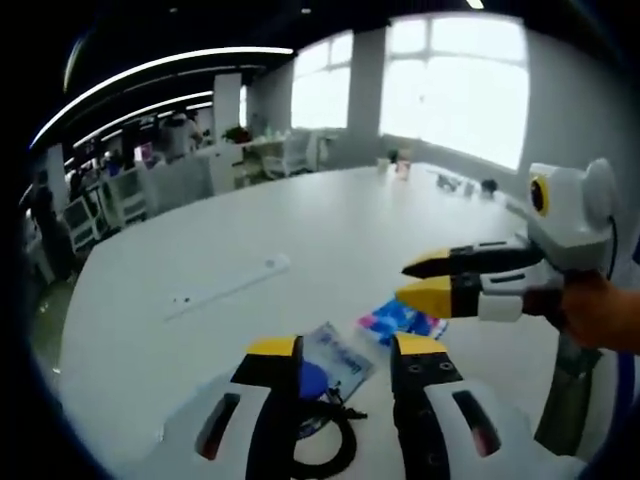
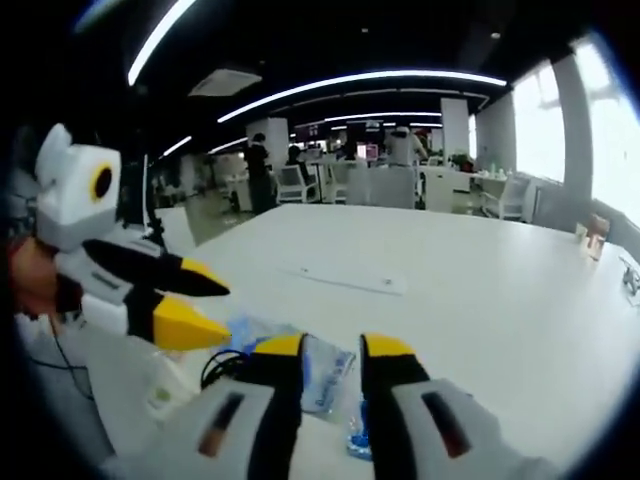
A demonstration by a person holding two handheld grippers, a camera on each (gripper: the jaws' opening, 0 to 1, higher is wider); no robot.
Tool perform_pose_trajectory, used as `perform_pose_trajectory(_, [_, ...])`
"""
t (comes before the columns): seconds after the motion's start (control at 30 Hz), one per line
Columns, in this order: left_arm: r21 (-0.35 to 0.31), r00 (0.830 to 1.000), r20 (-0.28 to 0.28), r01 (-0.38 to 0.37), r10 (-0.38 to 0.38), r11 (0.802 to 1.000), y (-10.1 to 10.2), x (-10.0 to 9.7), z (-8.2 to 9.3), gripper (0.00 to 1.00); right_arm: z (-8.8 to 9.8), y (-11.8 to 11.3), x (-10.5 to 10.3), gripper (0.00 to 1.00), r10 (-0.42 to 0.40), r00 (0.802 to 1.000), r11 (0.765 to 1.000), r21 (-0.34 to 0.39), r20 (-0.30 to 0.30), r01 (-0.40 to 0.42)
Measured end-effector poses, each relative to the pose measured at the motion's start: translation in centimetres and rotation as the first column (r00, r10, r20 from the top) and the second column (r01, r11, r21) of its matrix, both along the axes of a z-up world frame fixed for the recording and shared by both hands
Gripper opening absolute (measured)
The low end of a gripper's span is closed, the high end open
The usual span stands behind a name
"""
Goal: Arrange the tabletop items into an orderly group along one side of the table until the central work area is clear of visible clutter.
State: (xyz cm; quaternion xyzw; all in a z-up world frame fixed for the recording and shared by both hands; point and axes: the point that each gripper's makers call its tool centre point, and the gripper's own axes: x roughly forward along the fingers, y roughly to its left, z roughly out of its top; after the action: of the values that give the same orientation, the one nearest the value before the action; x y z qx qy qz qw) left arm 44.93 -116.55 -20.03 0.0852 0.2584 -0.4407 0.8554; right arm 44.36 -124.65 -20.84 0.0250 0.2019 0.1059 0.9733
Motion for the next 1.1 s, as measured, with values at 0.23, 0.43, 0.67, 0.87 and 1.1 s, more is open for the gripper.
perform_pose_trajectory(0.23, [-0.026,1.000,0.003,-0.009,0.009,1.000,2.9,-0.1,0.6,0.41,0.4,2.7,0.7,0.21,0.046,0.999,0.999,0.003,-0.001,-0.046])
perform_pose_trajectory(0.43, [-0.050,1.000,0.003,0.006,-0.005,0.999,5.2,-0.5,1.3,0.50,0.6,5.4,1.3,0.23,0.095,0.995,0.996,0.000,-0.006,-0.095])
perform_pose_trajectory(0.67, [-0.114,1.000,0.009,0.022,-0.021,0.993,8.5,-1.5,2.5,0.59,0.6,8.2,1.8,0.28,0.149,0.989,0.989,-0.001,-0.019,-0.149])
perform_pose_trajectory(0.87, [-0.144,1.000,0.002,-0.003,0.003,0.990,11.6,-2.1,2.8,0.60,0.4,10.4,2.1,0.32,0.189,0.981,0.982,-0.008,-0.036,-0.189])
perform_pose_trajectory(1.1, [-0.158,1.000,0.008,-0.023,0.024,0.987,14.5,-2.6,3.0,0.60,0.4,13.1,2.7,0.35,0.239,0.970,0.971,-0.013,-0.046,-0.240])
